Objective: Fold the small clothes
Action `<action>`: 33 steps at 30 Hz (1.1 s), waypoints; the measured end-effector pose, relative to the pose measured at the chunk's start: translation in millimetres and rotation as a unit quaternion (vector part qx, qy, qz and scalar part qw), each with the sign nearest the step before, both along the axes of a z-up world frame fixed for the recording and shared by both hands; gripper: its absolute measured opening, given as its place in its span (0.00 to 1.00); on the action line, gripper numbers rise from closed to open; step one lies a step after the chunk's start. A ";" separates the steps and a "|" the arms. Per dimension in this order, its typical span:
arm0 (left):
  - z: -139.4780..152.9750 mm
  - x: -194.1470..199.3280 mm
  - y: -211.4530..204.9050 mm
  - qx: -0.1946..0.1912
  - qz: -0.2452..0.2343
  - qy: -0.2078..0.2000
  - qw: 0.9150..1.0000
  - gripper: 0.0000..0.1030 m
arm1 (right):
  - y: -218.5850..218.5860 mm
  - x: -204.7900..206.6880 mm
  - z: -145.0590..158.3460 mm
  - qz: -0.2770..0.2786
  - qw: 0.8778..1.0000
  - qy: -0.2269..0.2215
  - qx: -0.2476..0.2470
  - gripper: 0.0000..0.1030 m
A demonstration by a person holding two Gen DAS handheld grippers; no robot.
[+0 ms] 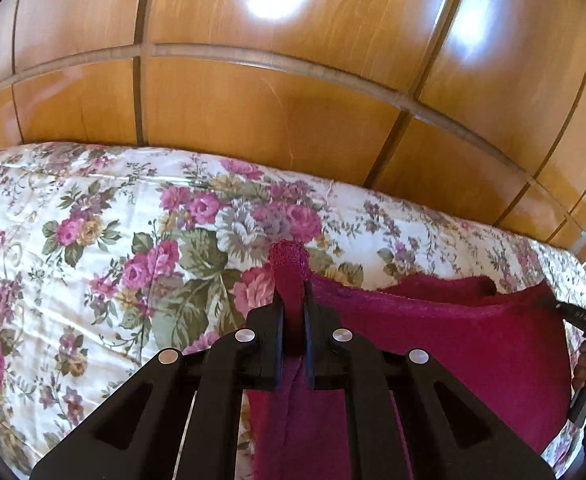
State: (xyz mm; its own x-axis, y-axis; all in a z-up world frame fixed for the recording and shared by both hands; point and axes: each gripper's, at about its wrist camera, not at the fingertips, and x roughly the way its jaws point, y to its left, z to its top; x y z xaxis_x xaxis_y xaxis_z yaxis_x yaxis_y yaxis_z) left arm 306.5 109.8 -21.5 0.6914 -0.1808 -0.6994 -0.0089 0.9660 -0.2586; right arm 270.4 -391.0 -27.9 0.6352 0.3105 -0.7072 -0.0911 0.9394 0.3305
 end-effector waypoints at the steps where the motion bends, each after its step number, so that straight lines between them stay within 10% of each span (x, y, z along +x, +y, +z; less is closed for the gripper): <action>1: -2.0 3.9 0.7 -0.001 0.007 0.002 1.000 0.07 | -3.1 -0.2 2.9 -0.011 1.000 -0.006 0.005 0.06; 9: -59.0 35.1 -11.3 0.047 0.044 0.088 0.994 0.12 | 22.2 21.1 -44.6 -0.027 0.995 0.041 -0.088 0.26; 11: -48.1 28.1 -5.5 0.036 0.051 0.079 0.995 0.25 | 20.0 16.2 -38.0 -0.029 0.995 0.034 -0.085 0.62; 20: -15.1 -66.3 38.0 -0.059 0.010 0.027 0.998 0.28 | 18.5 -65.3 16.2 0.020 0.998 -0.051 -0.036 0.77; 26: -33.3 -153.1 39.8 -0.099 -0.063 0.035 0.993 0.28 | 24.7 -136.0 -1.3 0.069 0.997 -0.038 -0.026 0.77; 29: -48.3 -180.0 38.2 -0.117 -0.077 0.043 0.989 0.50 | 3.7 -165.0 -10.7 0.050 0.998 -0.026 -0.021 0.77; 33: -63.8 -191.3 27.8 -0.147 -0.075 0.045 0.985 0.54 | -27.8 -185.4 -26.2 0.027 1.000 0.006 0.011 0.76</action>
State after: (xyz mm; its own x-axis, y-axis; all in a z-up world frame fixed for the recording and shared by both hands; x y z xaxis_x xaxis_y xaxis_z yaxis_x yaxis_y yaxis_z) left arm 115.2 137.6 -85.3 0.5787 -0.4805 -0.6589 0.0928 0.8416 -0.5321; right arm 85.0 -418.8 -54.1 0.6083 0.3597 -0.7075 -0.1375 0.9257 0.3524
